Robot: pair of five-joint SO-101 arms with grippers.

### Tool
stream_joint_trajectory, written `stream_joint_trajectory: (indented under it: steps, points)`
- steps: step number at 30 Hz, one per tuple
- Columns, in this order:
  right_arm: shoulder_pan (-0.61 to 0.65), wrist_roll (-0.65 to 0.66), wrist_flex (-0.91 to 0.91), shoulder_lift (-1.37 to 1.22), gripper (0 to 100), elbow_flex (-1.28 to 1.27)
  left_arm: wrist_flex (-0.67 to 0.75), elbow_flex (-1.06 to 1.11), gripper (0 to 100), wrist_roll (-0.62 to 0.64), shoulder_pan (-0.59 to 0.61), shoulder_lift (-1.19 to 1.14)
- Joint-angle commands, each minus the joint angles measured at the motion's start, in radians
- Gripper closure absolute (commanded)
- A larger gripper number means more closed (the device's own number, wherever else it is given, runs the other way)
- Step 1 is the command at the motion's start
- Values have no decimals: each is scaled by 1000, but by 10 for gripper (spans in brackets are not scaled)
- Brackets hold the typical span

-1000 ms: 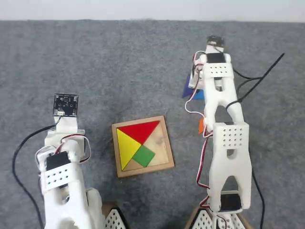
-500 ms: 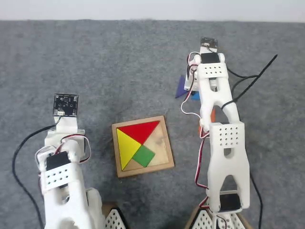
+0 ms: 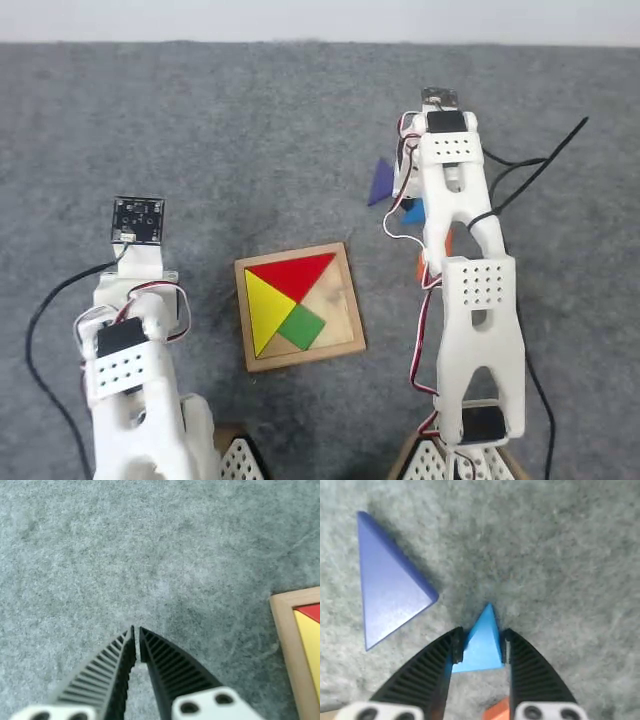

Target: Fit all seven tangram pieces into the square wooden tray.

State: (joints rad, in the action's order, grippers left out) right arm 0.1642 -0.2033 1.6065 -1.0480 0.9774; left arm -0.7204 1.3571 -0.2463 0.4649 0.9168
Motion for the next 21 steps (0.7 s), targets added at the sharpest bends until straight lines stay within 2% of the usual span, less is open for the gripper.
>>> stream_joint_trajectory:
  steps: [1,10,21]
  points:
    - [-7,11,28,13,916,29,14,-10,987,3,8,25]
    - [-8,74,182,13,916,186,15,-10,987,3,8,25]
    - [-5,89,193,81,926,161,15,-10,987,3,8,25]
